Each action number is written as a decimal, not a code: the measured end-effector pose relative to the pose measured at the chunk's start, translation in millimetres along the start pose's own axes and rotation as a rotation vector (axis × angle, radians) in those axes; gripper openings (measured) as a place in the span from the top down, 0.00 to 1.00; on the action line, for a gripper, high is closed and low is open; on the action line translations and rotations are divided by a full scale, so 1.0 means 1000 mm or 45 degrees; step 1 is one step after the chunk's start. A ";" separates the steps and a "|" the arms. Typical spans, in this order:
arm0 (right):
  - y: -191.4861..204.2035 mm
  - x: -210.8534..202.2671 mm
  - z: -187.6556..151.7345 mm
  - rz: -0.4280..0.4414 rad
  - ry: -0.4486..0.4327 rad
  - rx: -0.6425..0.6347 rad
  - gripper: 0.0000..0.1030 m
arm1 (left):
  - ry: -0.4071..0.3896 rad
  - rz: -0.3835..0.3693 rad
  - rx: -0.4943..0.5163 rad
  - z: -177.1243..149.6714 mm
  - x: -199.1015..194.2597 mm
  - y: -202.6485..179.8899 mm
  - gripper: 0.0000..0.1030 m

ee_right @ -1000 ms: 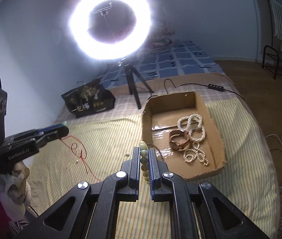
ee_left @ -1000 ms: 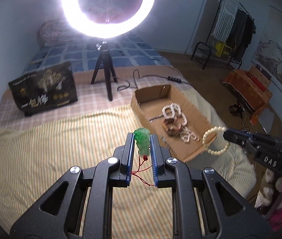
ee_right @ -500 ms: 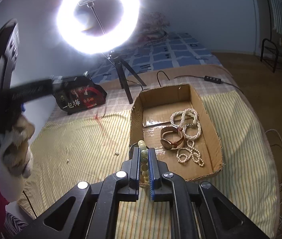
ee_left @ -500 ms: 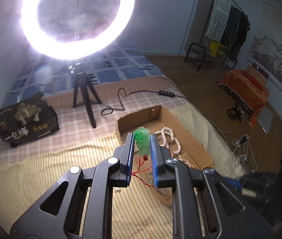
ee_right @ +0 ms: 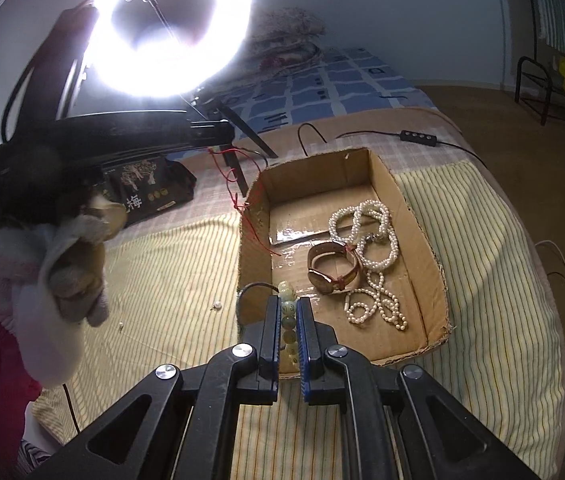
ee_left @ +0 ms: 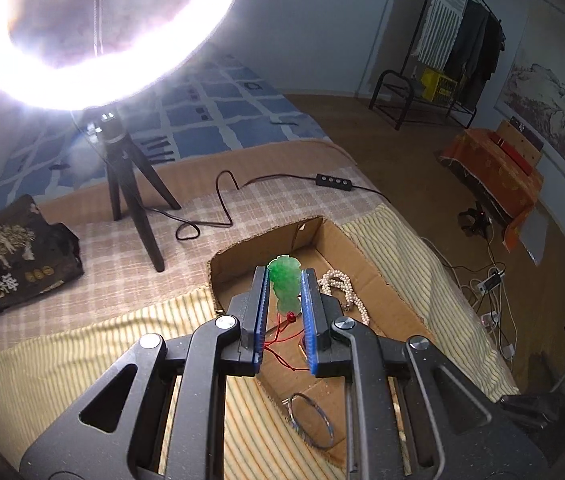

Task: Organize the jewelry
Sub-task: 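Lift and carry the pendant with the left tool while the right tool carries the bracelet to the box, then open the left tool over the box while the right tool releases the bracelet into it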

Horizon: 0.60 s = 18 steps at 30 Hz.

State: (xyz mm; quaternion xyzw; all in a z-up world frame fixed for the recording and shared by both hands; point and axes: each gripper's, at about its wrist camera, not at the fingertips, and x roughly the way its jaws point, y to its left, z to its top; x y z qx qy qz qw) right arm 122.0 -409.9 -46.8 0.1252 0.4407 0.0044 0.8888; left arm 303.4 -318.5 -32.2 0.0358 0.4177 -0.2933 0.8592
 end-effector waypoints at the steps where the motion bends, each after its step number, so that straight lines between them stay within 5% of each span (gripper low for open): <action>1: -0.001 0.003 -0.001 -0.002 0.008 0.003 0.95 | 0.007 0.001 -0.003 0.000 0.004 0.000 0.86; 12: -0.010 0.010 -0.001 0.008 0.022 0.050 0.90 | 0.050 0.028 0.009 -0.002 0.029 -0.001 0.86; 14: -0.007 0.009 -0.001 0.007 0.021 0.043 0.68 | 0.057 0.027 0.013 -0.003 0.029 -0.002 0.83; 17: -0.003 0.009 -0.001 -0.023 0.014 0.030 0.38 | 0.058 0.031 0.019 -0.005 0.027 -0.001 0.52; 18: -0.002 0.009 0.000 -0.030 0.010 0.027 0.34 | 0.046 0.034 0.022 -0.005 0.025 -0.001 0.52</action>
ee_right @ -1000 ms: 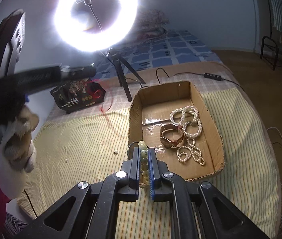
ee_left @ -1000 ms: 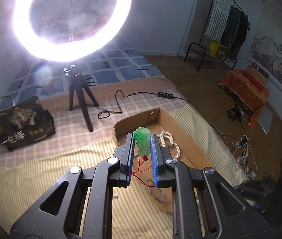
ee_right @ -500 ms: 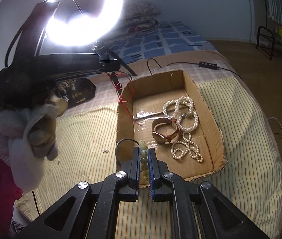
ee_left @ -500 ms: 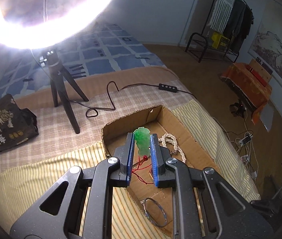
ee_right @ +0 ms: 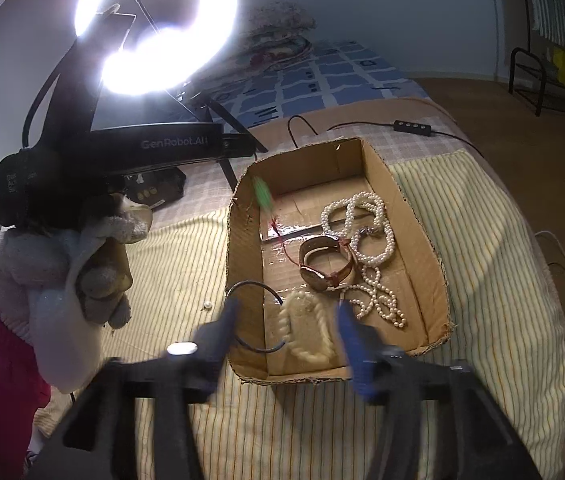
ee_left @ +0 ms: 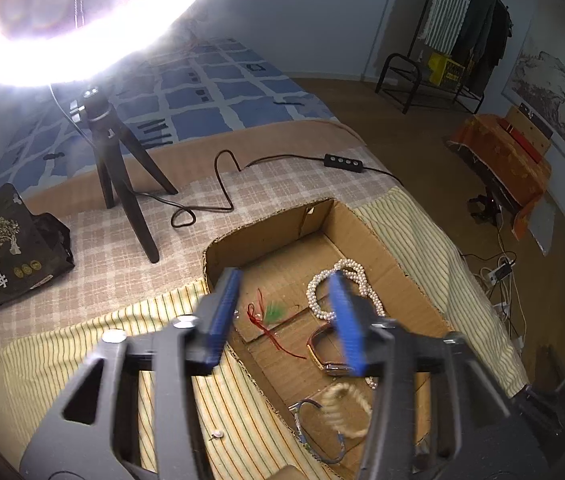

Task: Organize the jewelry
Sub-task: 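Open the left tool over the box while the right tool releases the bracelet into it, then move the right tool to the small pearl earring on the sheet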

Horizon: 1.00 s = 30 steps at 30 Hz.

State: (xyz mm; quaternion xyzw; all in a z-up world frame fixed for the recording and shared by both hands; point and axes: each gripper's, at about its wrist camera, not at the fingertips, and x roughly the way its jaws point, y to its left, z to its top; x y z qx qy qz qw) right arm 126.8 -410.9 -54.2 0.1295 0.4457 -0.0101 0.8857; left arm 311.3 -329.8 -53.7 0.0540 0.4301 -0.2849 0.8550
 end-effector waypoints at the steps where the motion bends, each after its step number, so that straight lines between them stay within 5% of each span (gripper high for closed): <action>1: 0.001 -0.001 0.000 -0.009 -0.007 -0.002 0.30 | -0.006 0.003 0.004 0.000 -0.002 0.000 0.52; 7: 0.002 -0.005 0.004 -0.029 -0.039 -0.001 0.19 | -0.022 0.011 -0.007 0.001 -0.013 0.007 0.52; 14: 0.009 -0.008 0.008 -0.044 -0.071 -0.022 0.17 | -0.073 0.042 -0.023 -0.005 -0.046 0.026 0.52; 30: 0.066 -0.013 0.008 0.026 -0.160 -0.213 0.17 | -0.157 0.259 -0.171 -0.066 -0.147 0.134 0.52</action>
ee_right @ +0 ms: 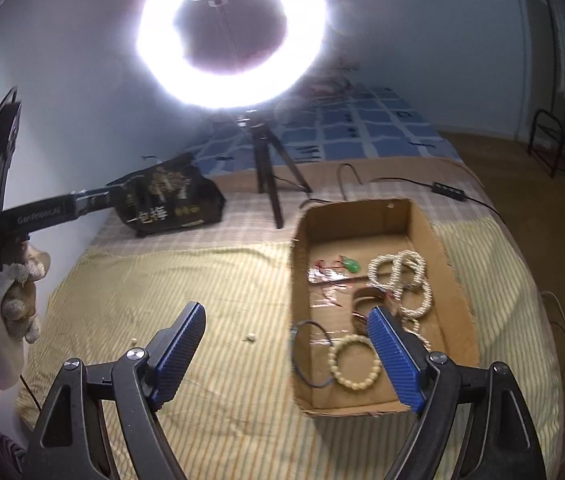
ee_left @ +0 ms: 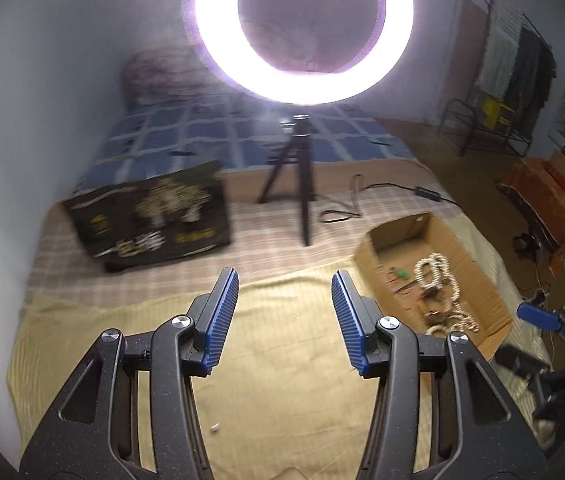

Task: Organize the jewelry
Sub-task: 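Move the right tool to the small pearl earring on the sheet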

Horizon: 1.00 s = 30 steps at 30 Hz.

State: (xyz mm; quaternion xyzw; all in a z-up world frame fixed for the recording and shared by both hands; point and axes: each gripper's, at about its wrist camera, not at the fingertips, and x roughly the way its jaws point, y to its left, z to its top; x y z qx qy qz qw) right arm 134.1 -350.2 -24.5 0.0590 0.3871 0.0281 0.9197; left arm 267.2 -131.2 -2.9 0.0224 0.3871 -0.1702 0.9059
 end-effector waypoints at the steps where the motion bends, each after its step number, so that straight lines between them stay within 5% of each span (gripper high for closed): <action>1: 0.005 0.002 -0.002 0.013 0.001 -0.014 0.17 | 0.000 0.008 -0.018 -0.005 -0.003 0.008 0.52; 7: 0.030 0.019 -0.022 0.051 0.038 -0.069 0.19 | 0.024 0.080 -0.123 -0.049 -0.017 0.054 0.52; 11: 0.041 0.035 -0.038 0.078 0.089 -0.081 0.38 | 0.039 0.124 -0.186 -0.081 -0.020 0.072 0.52; 22: 0.056 0.084 -0.062 0.032 0.148 -0.087 0.64 | 0.026 0.162 -0.311 -0.153 -0.007 0.075 0.58; 30: 0.059 0.113 -0.067 -0.037 0.159 -0.095 0.68 | 0.032 0.155 -0.353 -0.173 0.015 0.079 0.58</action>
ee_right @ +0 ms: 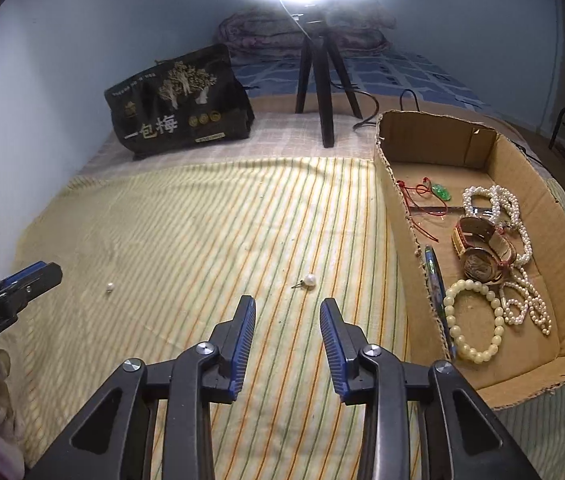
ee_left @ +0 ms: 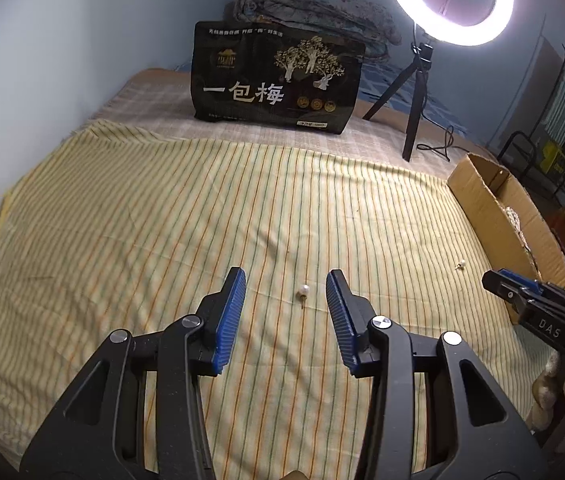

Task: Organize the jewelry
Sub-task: 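Move the right tool to the small pearl earring on the sheet, then close the right tool on the pearl earring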

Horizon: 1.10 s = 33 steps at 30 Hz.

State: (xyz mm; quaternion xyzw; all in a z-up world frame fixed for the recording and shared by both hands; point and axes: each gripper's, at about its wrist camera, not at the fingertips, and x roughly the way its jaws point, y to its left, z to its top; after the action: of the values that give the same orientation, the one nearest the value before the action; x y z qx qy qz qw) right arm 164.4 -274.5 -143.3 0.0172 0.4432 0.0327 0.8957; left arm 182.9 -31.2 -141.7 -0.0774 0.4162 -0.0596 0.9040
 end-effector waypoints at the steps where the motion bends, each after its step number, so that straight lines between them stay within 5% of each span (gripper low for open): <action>1: -0.001 0.002 0.001 -0.015 -0.007 0.003 0.69 | 0.000 -0.007 -0.015 0.000 0.003 0.002 0.58; 20: -0.007 0.030 0.003 -0.049 -0.036 0.052 0.76 | 0.054 -0.035 0.046 -0.016 0.045 -0.011 0.67; 23: -0.006 0.034 0.004 -0.049 -0.029 0.053 0.76 | 0.068 -0.029 0.041 -0.017 0.050 -0.009 0.77; 33: -0.003 0.049 0.005 -0.078 -0.006 0.031 0.81 | 0.070 -0.020 0.025 -0.020 0.059 -0.005 0.88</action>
State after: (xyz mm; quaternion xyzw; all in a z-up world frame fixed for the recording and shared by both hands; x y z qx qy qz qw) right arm 197.9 -274.4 -179.0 0.0148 0.4419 -0.0002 0.8970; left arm 205.4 -48.6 -197.8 -0.0702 0.4396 -0.0729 0.8925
